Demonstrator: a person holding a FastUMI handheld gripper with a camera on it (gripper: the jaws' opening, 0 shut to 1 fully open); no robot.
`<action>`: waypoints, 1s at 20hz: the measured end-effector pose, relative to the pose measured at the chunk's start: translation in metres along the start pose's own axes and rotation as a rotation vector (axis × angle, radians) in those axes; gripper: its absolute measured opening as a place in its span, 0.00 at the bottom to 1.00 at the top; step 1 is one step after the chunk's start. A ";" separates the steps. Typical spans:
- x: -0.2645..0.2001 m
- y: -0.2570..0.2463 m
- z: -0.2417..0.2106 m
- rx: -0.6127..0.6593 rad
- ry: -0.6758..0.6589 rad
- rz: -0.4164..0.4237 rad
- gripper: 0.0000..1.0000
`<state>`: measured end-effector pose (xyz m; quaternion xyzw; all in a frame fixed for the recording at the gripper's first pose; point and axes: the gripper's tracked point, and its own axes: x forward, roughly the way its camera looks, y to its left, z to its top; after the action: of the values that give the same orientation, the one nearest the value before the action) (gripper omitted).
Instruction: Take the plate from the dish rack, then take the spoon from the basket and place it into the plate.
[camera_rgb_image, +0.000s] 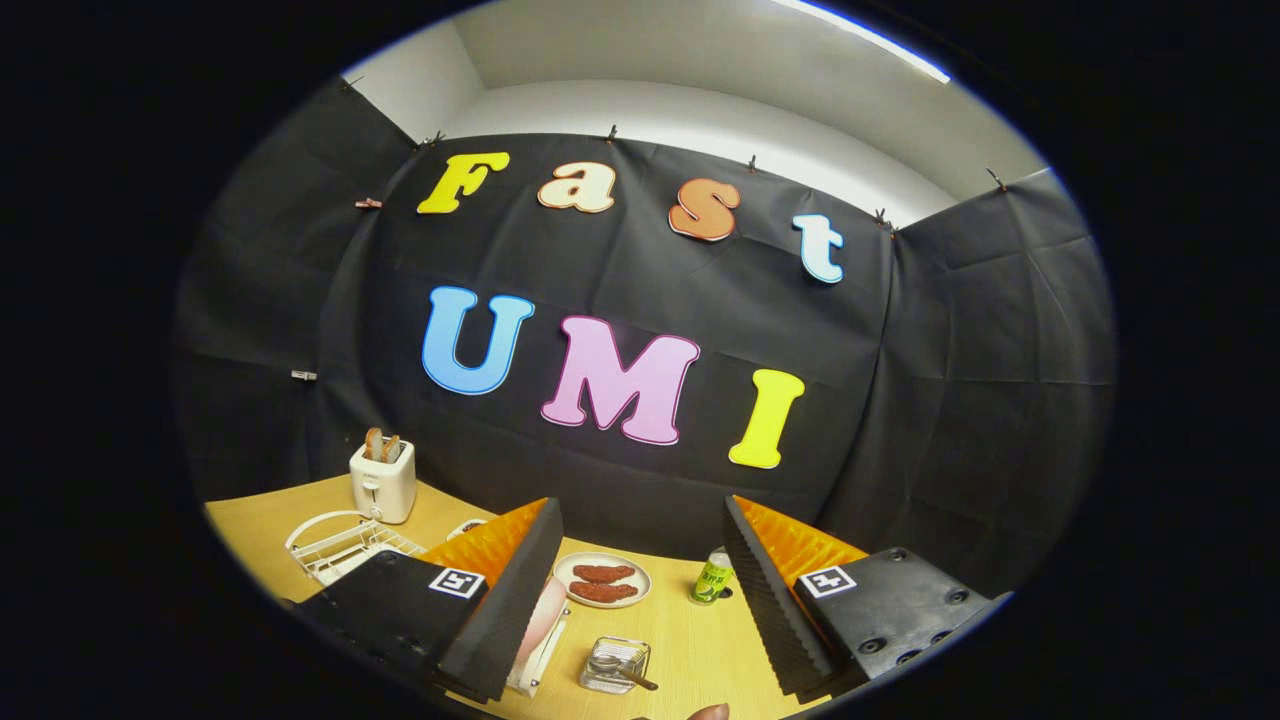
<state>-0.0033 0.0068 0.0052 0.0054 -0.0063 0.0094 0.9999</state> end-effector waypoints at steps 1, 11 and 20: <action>0.001 0.000 0.001 0.004 -0.004 0.000 0.98; 0.009 0.011 -0.025 0.081 0.106 0.007 0.98; 0.041 0.065 -0.130 0.209 0.568 0.117 0.98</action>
<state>0.0380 0.0743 -0.1237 0.1051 0.2742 0.0687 0.9534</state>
